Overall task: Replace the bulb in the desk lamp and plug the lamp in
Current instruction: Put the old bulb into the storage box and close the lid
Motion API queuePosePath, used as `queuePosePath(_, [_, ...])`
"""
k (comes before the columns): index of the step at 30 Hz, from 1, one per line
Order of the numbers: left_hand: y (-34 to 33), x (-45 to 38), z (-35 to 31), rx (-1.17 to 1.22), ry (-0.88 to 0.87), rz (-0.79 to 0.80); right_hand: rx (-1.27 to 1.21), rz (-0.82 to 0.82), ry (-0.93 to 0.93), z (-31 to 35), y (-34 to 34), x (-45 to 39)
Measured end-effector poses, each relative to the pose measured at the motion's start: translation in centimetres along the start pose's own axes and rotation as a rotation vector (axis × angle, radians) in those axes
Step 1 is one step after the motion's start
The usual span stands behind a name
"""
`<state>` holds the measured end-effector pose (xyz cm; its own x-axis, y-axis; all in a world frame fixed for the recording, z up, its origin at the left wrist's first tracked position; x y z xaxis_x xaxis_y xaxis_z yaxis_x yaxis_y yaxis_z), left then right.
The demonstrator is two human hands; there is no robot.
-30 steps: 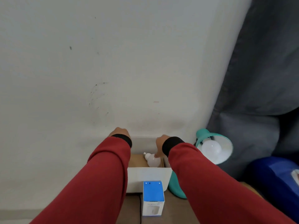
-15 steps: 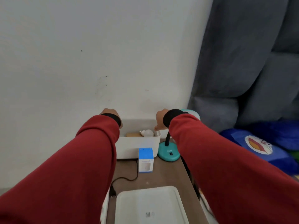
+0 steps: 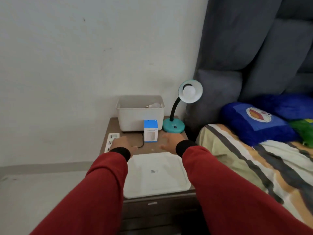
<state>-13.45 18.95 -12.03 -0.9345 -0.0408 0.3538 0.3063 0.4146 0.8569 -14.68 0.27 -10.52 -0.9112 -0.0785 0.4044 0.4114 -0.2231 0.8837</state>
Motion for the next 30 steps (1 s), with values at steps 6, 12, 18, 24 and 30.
queuePosePath(6, [-9.0, 2.6, 2.8, 0.272, -0.09, 0.034, -0.313, -0.023, -0.091, -4.7, -8.8, 1.6])
queuePosePath(12, [-13.6, 2.9, 5.7, 0.171, 0.003, 0.055, -0.28, -0.05, -0.214, -7.8, -13.3, 3.0])
queuePosePath(18, [-14.6, 2.3, 6.1, 0.021, 0.069, 0.133, -0.275, 0.038, -0.264, -8.7, -14.3, 2.6])
queuePosePath(24, [-13.2, 2.0, 6.1, 0.149, 0.056, 0.152, -0.335, 0.051, -0.299, -8.5, -13.4, 2.4])
queuePosePath(30, [-8.9, 2.7, 4.5, 0.26, -0.014, 0.026, -0.352, -0.001, -0.284, -7.5, -9.1, 2.8])
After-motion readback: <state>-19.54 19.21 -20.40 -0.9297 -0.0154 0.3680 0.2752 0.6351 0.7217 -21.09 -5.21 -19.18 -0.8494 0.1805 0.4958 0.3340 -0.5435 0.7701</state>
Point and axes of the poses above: each hand's wrist, its own x-axis away from the middle knuckle, its own y-axis out of the back of the hand, z = x × y, the point moved 7 cm from there along -x, towards the middle knuckle, and after that the axes turned 12 degrees about z, right-handed, at the moved point
